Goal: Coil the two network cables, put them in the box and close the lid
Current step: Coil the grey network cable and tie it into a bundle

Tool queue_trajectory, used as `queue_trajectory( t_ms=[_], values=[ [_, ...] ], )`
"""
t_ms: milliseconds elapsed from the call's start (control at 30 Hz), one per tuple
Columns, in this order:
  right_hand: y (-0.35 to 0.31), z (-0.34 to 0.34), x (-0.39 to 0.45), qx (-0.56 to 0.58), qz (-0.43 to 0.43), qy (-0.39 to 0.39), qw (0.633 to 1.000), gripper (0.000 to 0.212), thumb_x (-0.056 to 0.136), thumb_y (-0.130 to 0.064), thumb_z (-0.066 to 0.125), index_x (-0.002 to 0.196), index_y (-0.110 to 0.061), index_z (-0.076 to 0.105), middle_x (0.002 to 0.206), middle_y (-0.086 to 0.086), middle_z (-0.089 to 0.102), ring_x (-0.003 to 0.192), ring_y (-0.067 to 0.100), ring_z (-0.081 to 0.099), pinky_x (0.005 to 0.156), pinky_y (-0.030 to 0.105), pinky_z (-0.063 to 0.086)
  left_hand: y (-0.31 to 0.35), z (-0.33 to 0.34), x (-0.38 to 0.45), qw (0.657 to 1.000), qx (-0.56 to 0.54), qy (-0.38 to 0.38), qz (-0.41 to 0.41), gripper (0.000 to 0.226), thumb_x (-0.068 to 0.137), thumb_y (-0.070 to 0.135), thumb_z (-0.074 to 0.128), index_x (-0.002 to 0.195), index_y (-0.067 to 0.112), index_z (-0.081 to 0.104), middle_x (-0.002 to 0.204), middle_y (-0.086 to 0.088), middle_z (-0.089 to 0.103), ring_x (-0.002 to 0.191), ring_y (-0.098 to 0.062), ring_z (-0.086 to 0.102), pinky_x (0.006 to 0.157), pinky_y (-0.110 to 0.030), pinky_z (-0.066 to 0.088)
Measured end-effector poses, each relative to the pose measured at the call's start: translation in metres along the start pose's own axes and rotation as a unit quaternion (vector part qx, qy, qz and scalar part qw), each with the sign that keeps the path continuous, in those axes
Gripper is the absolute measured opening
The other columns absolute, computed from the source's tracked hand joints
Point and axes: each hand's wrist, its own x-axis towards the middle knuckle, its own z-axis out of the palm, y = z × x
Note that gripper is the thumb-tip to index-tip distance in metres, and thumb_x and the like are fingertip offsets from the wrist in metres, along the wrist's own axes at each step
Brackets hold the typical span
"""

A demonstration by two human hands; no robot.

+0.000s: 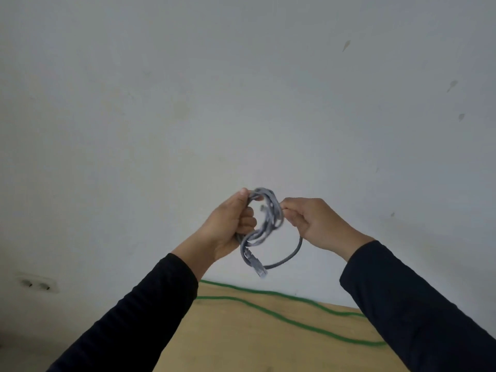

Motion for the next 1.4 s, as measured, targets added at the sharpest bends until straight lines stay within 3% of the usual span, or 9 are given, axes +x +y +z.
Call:
queue_trajectory(
  t_ms=[200, 333, 433, 533, 667, 900, 1067, 1267, 1400],
  values=[
    [-0.003, 0.003, -0.003, 0.063, -0.014, 0.038, 0.997, 0.035, 0.086, 0.006, 0.049, 0.067, -0.021, 0.058, 0.057, -0.009, 0.054, 0.055, 0.001, 0.045, 0.056, 0.011, 0.034, -0.012, 0.010, 0.000, 0.988, 0.142, 0.033, 0.047, 0.033, 0.102, 0.028, 0.031, 0.082, 0.014, 0.052, 0.050, 0.010, 0.024, 0.042, -0.004, 0.020, 0.038, -0.014, 0.019],
    [-0.012, 0.015, -0.003, 0.299, 0.056, 0.083, 0.949, 0.007, 0.090, -0.005, 0.056, 0.089, -0.009, 0.061, 0.062, 0.003, 0.062, 0.056, 0.012, 0.051, 0.052, 0.020, 0.045, -0.020, 0.021, 0.000, 0.974, 0.194, 0.054, 0.102, 0.031, 0.102, 0.027, 0.031, 0.079, 0.012, 0.047, 0.051, 0.008, 0.023, 0.042, -0.007, 0.017, 0.038, -0.017, 0.019],
    [-0.013, 0.012, -0.005, 0.391, 0.093, 0.056, 0.914, 0.023, 0.093, -0.005, 0.049, 0.106, -0.025, 0.049, 0.063, 0.001, 0.063, 0.053, 0.015, 0.050, 0.048, 0.021, 0.042, -0.024, 0.021, 0.001, 0.954, 0.256, 0.074, 0.133, 0.032, 0.101, 0.030, 0.032, 0.081, 0.013, 0.050, 0.048, 0.011, 0.028, 0.040, -0.007, 0.022, 0.039, -0.019, 0.023],
    [-0.011, 0.006, -0.007, 0.466, 0.115, 0.029, 0.877, 0.030, 0.092, -0.001, 0.039, 0.107, -0.018, 0.058, 0.067, 0.008, 0.062, 0.058, 0.016, 0.052, 0.052, 0.020, 0.042, -0.028, 0.012, 0.000, 0.913, 0.360, 0.101, 0.163, 0.033, 0.100, 0.032, 0.033, 0.083, 0.020, 0.057, 0.046, 0.012, 0.035, 0.040, -0.008, 0.031, 0.043, -0.024, 0.031],
    [-0.011, 0.010, -0.005, 0.400, 0.104, 0.013, 0.911, 0.027, 0.087, -0.022, 0.046, 0.090, -0.012, 0.071, 0.071, 0.003, 0.058, 0.064, 0.016, 0.048, 0.056, 0.022, 0.039, -0.034, 0.008, 0.001, 0.876, 0.427, 0.137, 0.180, 0.033, 0.100, 0.031, 0.031, 0.080, 0.026, 0.056, 0.055, 0.004, 0.040, 0.045, -0.014, 0.036, 0.048, -0.030, 0.036],
    [-0.008, 0.018, -0.007, 0.396, 0.096, 0.053, 0.912, 0.024, 0.083, -0.026, 0.058, 0.107, -0.026, 0.064, 0.074, -0.002, 0.059, 0.067, 0.012, 0.047, 0.061, 0.023, 0.038, -0.026, 0.010, 0.004, 0.936, 0.290, 0.134, 0.150, 0.034, 0.101, 0.027, 0.031, 0.084, 0.015, 0.058, 0.046, 0.010, 0.032, 0.037, -0.008, 0.026, 0.039, -0.021, 0.025],
    [-0.008, 0.030, -0.013, 0.225, 0.133, 0.173, 0.950, 0.035, 0.074, -0.049, 0.069, 0.101, -0.027, 0.065, 0.067, -0.011, 0.048, 0.059, 0.003, 0.045, 0.057, 0.010, 0.036, -0.003, 0.002, 0.014, 0.924, 0.213, 0.255, 0.187, 0.037, 0.101, 0.032, 0.028, 0.082, 0.019, 0.056, 0.039, 0.013, 0.032, 0.033, -0.005, 0.028, 0.039, -0.021, 0.029],
    [-0.025, 0.051, -0.022, 0.215, 0.158, -0.020, 0.964, 0.042, 0.061, -0.046, 0.080, 0.096, -0.025, 0.071, 0.054, -0.010, 0.048, 0.047, 0.001, 0.044, 0.048, 0.010, 0.034, 0.009, 0.002, 0.019, 0.901, 0.089, 0.366, 0.215, 0.035, 0.101, 0.033, 0.026, 0.086, 0.020, 0.054, 0.056, 0.004, 0.030, 0.036, -0.004, 0.031, 0.039, -0.018, 0.033],
    [-0.028, 0.064, -0.022, 0.187, 0.171, -0.040, 0.967, 0.027, 0.073, -0.038, 0.074, 0.097, -0.027, 0.071, 0.054, -0.011, 0.052, 0.043, -0.004, 0.045, 0.045, 0.004, 0.032, 0.010, 0.007, 0.020, 0.901, 0.002, 0.380, 0.209, 0.034, 0.101, 0.034, 0.026, 0.086, 0.018, 0.053, 0.056, 0.004, 0.028, 0.033, -0.004, 0.031, 0.038, -0.017, 0.032]
  ],
)
